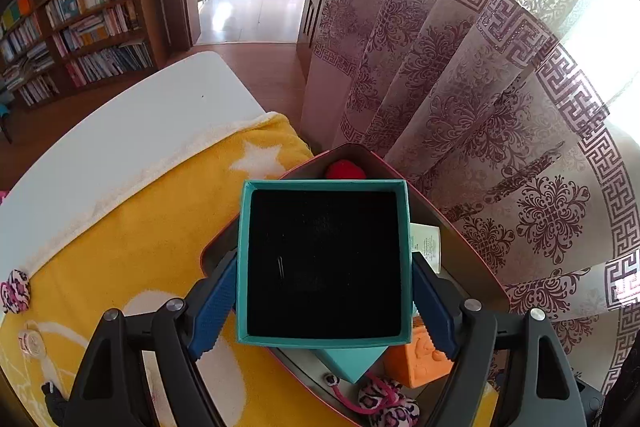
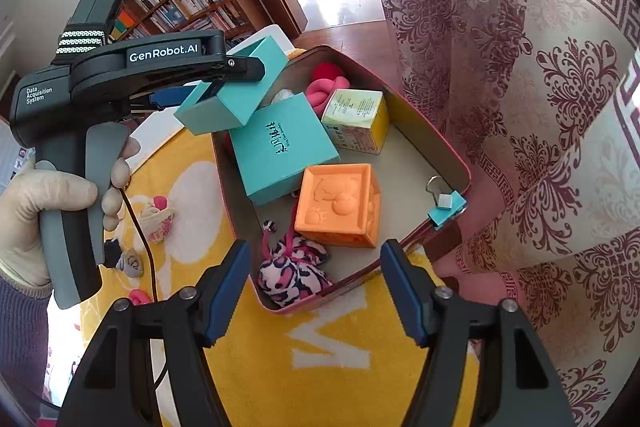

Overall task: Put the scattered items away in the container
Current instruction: 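Open both grippers to drop the teal box and pompom into the tin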

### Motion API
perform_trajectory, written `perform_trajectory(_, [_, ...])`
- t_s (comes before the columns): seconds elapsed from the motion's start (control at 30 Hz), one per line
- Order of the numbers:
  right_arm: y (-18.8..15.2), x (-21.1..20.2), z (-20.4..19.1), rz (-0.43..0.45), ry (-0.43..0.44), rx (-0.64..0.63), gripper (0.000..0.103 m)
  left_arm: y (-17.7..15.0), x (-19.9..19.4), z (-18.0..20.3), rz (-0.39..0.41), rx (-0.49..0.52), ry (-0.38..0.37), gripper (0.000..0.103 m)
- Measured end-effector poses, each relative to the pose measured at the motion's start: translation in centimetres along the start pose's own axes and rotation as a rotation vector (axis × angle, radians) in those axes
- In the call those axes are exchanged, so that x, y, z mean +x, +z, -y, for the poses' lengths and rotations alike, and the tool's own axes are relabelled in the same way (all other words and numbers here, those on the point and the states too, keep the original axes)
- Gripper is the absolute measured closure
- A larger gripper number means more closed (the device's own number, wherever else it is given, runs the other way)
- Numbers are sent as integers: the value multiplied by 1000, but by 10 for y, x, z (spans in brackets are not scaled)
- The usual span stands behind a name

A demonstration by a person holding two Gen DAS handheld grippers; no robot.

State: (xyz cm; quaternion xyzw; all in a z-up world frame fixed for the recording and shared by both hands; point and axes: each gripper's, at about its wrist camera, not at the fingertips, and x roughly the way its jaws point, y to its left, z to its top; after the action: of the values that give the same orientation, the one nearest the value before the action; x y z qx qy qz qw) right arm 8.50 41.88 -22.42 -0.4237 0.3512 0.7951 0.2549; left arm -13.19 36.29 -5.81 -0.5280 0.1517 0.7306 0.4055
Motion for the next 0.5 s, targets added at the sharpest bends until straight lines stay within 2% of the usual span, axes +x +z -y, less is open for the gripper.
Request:
perform_trajectory(0.13, [0, 3, -2, -4, 2, 0, 32, -9, -1, -10, -7, -33, -2, 20])
perform_trajectory(0.27, [-1, 5, -13, -8, 10, -22, 32, -9, -10, -16, 12, -71, -55, 19])
perform_trajectory(0.5, [-6, 4, -18, -7, 9, -31, 32, 3, -22, -2, 64, -41, -106, 16])
